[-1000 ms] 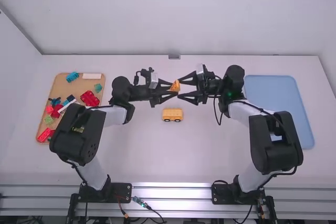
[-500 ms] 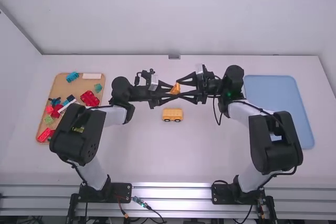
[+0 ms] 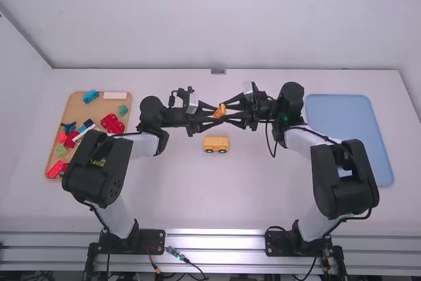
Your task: Assemble lego blocks to make yellow taxi
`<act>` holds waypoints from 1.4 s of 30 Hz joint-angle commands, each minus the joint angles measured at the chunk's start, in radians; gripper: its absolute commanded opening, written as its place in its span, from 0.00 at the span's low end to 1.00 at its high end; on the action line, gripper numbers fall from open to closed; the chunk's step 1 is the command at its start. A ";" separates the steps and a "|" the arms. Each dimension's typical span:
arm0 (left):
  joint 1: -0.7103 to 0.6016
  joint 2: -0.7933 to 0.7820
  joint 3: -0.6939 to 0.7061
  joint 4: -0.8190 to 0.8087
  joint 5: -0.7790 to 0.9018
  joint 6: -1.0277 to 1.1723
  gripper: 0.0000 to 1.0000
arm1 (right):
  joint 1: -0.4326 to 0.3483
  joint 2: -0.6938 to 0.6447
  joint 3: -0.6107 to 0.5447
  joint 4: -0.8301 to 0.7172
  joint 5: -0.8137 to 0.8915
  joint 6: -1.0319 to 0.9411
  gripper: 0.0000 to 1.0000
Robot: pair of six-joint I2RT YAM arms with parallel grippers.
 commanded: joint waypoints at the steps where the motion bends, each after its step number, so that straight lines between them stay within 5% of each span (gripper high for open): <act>1: -0.007 0.007 -0.008 0.009 0.010 0.007 0.02 | -0.004 -0.028 0.002 0.003 -0.003 0.001 0.36; 12: -0.006 0.007 -0.007 0.013 0.008 0.008 0.04 | 0.006 -0.028 0.002 0.003 -0.003 0.001 0.27; 18: -0.004 0.007 -0.008 0.008 0.011 0.019 0.74 | 0.011 -0.028 0.002 0.003 0.006 0.001 0.19; 19: 0.006 0.007 -0.007 0.007 0.013 0.018 0.99 | 0.010 -0.028 0.002 -0.004 0.024 0.000 0.14; 26: 0.061 0.007 0.004 -0.050 0.065 0.019 0.99 | 0.005 -0.028 0.002 -0.031 0.078 -0.022 0.04; 33: 0.220 0.007 0.077 -0.277 0.138 0.134 0.99 | 0.020 -0.028 0.013 -0.238 0.363 -0.041 0.00; 38: 0.346 0.007 0.167 -0.609 0.128 0.269 0.99 | 0.053 -0.028 0.137 -0.598 0.468 -0.197 0.00; 42: 0.406 0.004 0.264 -1.035 -0.132 0.472 0.99 | 0.109 -0.028 0.311 -1.016 0.622 -0.399 0.00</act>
